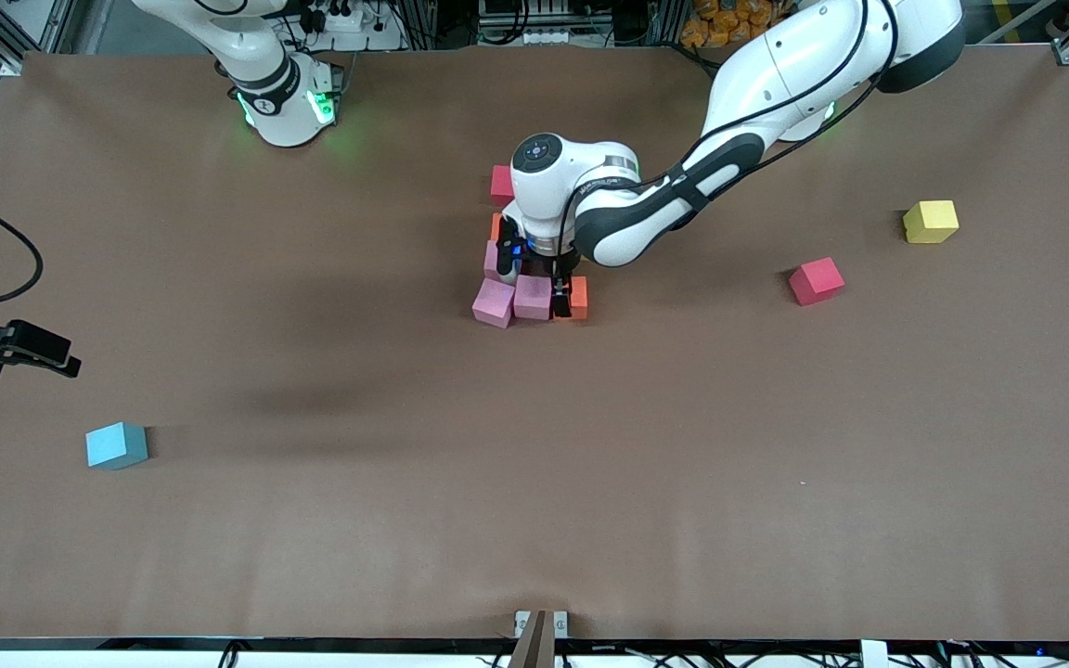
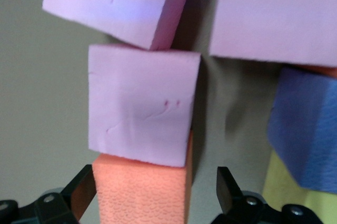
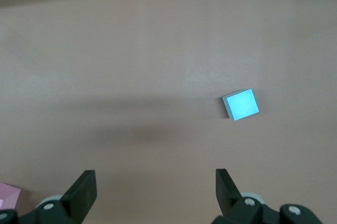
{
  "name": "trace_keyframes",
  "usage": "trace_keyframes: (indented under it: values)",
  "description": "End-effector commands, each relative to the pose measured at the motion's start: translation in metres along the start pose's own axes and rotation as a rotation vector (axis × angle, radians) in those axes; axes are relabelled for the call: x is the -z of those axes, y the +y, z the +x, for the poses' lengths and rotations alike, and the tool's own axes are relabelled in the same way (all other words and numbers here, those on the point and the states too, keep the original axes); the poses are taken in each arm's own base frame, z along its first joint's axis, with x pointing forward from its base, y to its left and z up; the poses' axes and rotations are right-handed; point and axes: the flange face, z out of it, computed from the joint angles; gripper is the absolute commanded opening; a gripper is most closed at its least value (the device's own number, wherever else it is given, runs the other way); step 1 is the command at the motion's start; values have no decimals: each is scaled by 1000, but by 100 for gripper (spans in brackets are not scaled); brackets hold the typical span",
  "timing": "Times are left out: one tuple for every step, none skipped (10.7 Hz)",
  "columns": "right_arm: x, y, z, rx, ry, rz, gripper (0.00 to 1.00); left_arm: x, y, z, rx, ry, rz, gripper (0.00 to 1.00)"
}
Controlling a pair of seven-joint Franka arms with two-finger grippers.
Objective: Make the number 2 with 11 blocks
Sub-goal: 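Open the left gripper and lift it away from the orange cube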
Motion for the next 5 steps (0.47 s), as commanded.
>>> trace_keyframes:
  values:
    - [5, 1, -3, -14, -3, -16, 100, 18, 4, 1, 9, -8, -4, 100]
    - [5, 1, -3, -14, -2, -16, 100, 20, 4, 1, 9, -12, -4, 100]
    - [5, 1, -3, -14, -3, -15, 100, 25, 5, 2, 17, -8, -14, 100]
    - [5, 0, -3, -13, -3, -15, 100, 29, 4, 2, 34, -4, -29, 100]
    - [5, 1, -3, -14, -3, -15, 100, 38, 3, 2, 51, 5, -45, 100]
